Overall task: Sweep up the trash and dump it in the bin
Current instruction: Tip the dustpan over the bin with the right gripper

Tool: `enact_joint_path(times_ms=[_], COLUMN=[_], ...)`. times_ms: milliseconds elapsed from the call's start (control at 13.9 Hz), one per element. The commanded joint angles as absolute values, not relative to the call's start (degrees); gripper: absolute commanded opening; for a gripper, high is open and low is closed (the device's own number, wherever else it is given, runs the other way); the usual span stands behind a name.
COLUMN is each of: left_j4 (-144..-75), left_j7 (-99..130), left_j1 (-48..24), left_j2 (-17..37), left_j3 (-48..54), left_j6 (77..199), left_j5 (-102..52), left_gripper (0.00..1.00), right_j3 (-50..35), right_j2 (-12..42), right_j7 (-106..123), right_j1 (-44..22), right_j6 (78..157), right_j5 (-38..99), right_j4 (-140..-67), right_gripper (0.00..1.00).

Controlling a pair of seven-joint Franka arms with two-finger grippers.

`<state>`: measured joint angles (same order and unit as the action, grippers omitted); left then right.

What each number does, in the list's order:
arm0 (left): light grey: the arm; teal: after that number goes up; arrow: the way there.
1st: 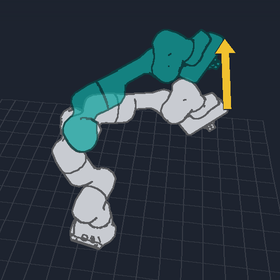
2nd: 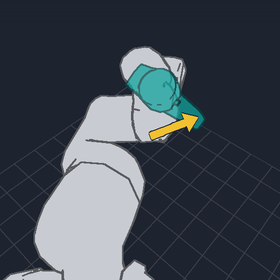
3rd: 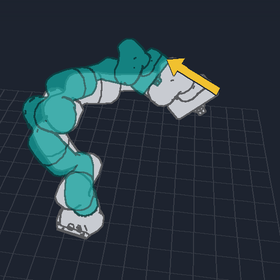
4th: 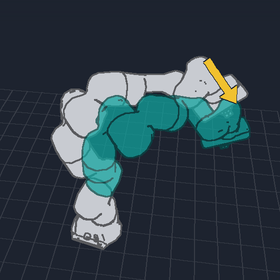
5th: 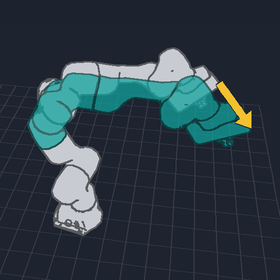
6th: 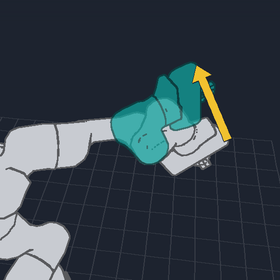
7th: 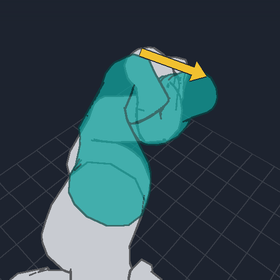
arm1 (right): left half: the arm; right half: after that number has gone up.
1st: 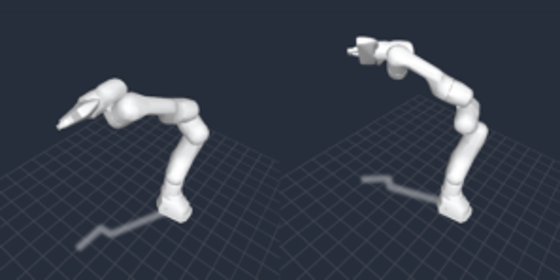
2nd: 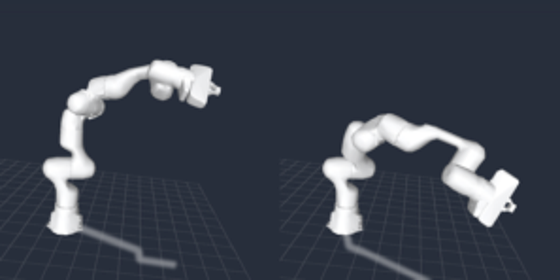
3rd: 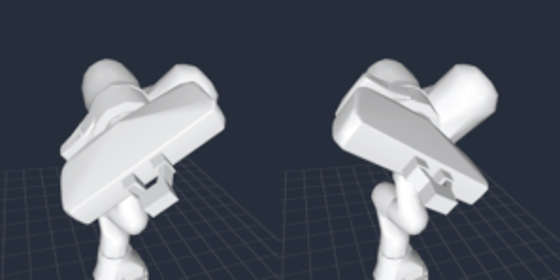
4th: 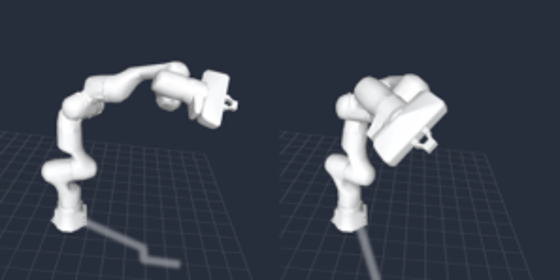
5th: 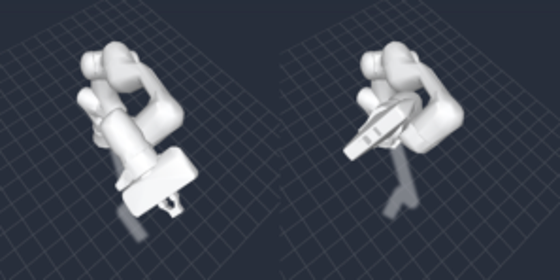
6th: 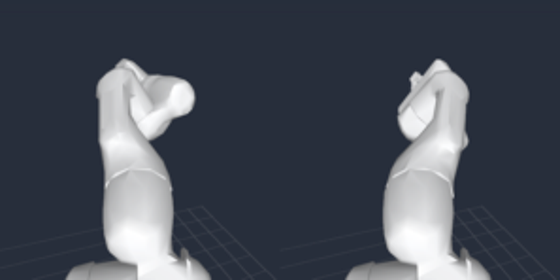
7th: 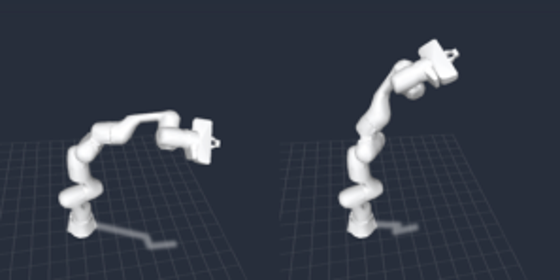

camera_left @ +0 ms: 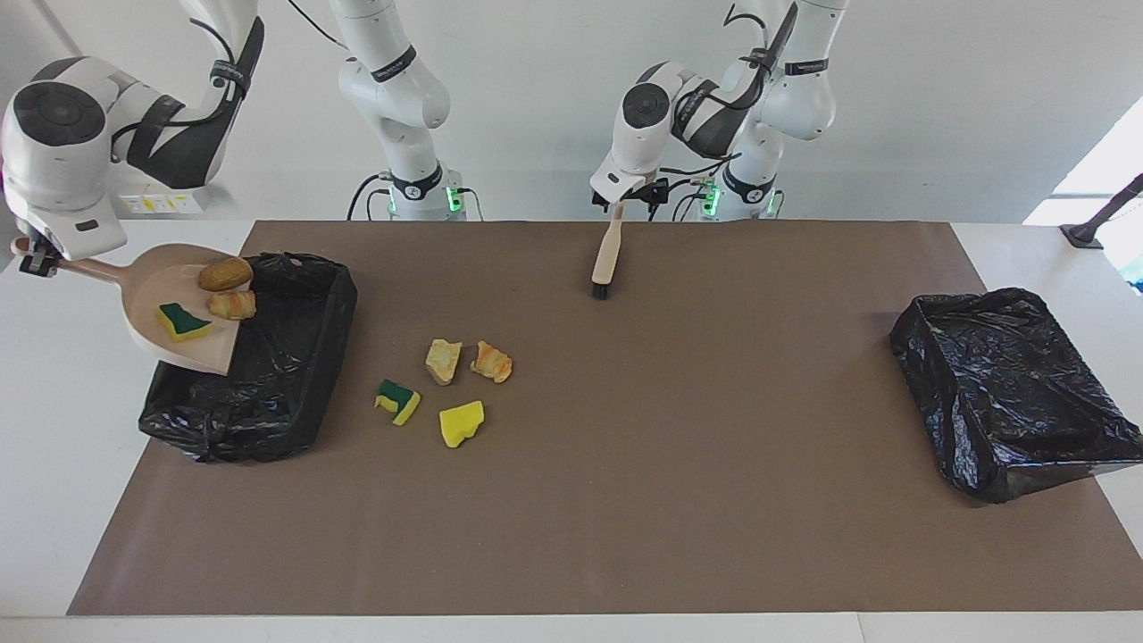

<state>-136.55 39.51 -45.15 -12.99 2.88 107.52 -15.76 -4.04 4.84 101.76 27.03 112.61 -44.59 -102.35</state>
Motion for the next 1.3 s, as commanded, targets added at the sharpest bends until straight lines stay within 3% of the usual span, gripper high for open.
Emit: enact_joint_path(times_ms=[0,433,721,1227], left_j4=[-129.92,-113.06,-96.54,-88.96], left_j7=[38.41,36.05,26.49,15.91], left_j1=[-38.95,-28.75,-21.02,-13.63], left_j2=[-13.09,-10.82,-3.09,-1.06], left_j3=[3.08,3.08,2.99,2.9], left_j6=[100.65,94.4,87.2,83.32], left_j5=[-16.61,-10.22,-4.68,-1.05], left_gripper=[1.0,1.0,1.0,1.0], right_j3=[-4.3,-4.22,-4.48,-4.48], right_j2=[4.66,5.01,4.57,3.61], right_j7=[102.66,96.85,92.21,88.08], right_j1=[26.46,23.29,17.5,11.35], right_j6=[112.94,112.06,105.13,101.79], right_j5=[-48.85,-56.42,-61.95,-70.12], right_j4=[-102.13,-101.78,-101.95,-103.44], right_gripper=[0.0,0.0,0.0,0.0])
